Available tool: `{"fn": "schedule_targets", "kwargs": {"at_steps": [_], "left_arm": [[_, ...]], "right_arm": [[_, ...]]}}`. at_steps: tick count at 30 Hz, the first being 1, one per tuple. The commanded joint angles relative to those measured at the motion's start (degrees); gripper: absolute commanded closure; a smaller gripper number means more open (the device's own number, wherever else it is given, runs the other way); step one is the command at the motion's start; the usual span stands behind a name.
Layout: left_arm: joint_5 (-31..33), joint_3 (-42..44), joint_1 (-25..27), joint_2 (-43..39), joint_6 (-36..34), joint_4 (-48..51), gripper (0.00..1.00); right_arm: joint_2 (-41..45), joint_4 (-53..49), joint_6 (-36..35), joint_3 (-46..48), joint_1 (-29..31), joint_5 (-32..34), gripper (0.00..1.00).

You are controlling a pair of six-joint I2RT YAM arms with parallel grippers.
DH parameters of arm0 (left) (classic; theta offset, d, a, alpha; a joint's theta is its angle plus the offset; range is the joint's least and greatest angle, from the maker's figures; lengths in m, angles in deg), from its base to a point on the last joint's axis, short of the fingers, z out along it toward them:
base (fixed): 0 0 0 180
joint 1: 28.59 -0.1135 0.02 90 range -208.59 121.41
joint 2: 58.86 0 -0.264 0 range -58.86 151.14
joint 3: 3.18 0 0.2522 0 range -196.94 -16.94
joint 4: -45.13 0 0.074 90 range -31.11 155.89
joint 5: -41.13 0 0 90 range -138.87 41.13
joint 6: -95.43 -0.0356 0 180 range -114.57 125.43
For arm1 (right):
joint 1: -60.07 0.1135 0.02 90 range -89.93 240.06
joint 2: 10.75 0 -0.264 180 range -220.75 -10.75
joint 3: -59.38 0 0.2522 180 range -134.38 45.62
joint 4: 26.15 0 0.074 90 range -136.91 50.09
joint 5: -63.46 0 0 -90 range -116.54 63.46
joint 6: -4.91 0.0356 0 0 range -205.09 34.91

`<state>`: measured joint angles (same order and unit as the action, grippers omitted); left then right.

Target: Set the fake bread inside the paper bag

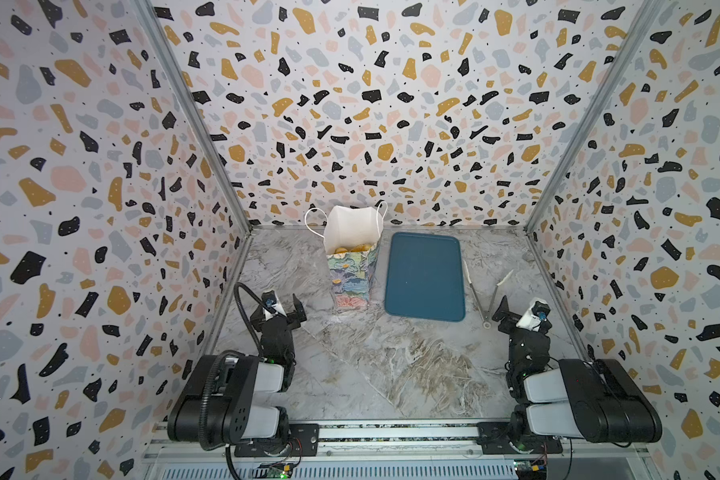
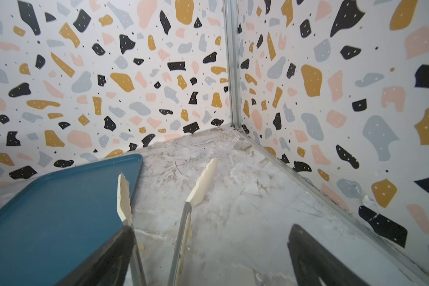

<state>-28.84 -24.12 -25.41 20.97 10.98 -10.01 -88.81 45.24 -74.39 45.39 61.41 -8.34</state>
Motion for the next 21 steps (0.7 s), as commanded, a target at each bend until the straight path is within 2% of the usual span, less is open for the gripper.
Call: {"fn": "schedule_targets", "kwargs": {"at_steps": [1,5,7,9,11,15,21], "left_arm": [[0.7,-0.3,0.2,-0.6,-0.6,-2.9,0.01],[0.7,-0.3,0.2,-0.6,-0.6,-2.9,0.01],[0.7,-0.3,0.2,-0.6,-0.6,-2.8,0.01],[0.7,-0.3,0.2,-0.6,-0.6,-2.9,0.00],[0.7,-0.3,0.2,-0.6,-0.7,-2.8,0.01],[0.7,-0.3,0.2,-0.6,-0.6,-2.9,0.00],[0.7,-0.3,0.2,-0.6,-0.6,-2.8,0.01]], "right_arm": [[0.4,2.3,-1.2,0.8,-0.2,-1.2,0.01],[-2.2,2.8,-4.8,-0.8,-0.2,-8.3,0.01],[-6.5,4.3,-6.7,-1.7,0.3,-12.1,0.01],[-9.8,9.6,-8.4,-1.9,1.7,-10.7,0.01],[-7.7,3.2,-8.4,-3.2,2.4,-9.7,0.01],[-8.6,-8.5,-10.7,-10.5,4.1,-10.0,0.01],[-8.7,-7.5,-10.7,-10.0,4.1,-9.9,0.01]]}}
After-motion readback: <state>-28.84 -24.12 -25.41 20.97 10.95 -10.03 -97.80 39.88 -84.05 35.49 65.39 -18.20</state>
